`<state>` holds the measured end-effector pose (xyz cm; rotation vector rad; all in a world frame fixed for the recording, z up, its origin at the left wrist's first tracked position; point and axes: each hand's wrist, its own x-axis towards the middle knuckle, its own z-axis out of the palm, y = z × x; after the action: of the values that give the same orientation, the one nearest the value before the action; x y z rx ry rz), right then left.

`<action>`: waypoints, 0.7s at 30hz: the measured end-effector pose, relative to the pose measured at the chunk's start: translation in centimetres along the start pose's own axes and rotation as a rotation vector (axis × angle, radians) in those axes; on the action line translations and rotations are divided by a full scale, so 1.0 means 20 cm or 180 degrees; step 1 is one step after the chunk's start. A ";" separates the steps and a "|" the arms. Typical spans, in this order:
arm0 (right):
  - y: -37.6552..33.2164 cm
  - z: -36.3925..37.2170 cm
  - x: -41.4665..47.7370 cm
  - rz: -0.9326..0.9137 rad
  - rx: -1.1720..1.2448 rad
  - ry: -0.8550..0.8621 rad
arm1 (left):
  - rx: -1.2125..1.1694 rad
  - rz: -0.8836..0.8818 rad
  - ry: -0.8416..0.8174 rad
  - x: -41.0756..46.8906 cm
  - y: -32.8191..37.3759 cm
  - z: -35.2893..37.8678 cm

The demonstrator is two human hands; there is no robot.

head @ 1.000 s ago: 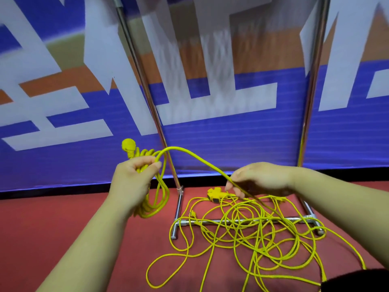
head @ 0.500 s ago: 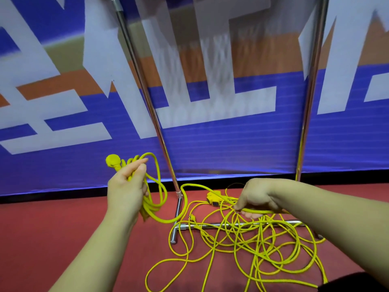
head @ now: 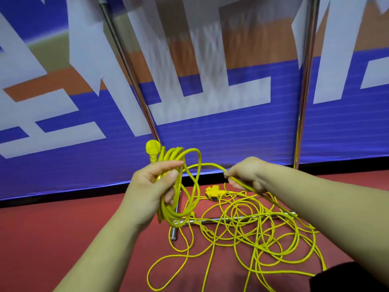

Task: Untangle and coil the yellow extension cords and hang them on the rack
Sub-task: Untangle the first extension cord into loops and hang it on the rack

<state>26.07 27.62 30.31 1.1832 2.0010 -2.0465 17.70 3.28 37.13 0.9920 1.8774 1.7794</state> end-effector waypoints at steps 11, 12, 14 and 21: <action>-0.20 -0.04 -0.24 -0.0625 0.1173 -0.0459 | 0.0200 -0.0434 -0.0265 0.04 -0.18 0.10; -0.20 -0.04 -0.25 -0.0713 0.1008 -0.0498 | 0.0170 -0.0469 -0.0216 0.04 -0.18 0.10; -0.20 -0.03 -0.30 -0.0831 0.0597 -0.0596 | 0.0105 -0.0525 -0.0115 0.05 -0.19 0.11; -0.17 0.03 -0.31 -0.1743 -0.0483 0.0164 | -0.0689 -0.0798 0.0056 0.06 -0.16 0.16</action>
<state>28.33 24.73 36.46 0.7188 2.6816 -2.0187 18.27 6.53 33.75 0.6353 1.6899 1.7967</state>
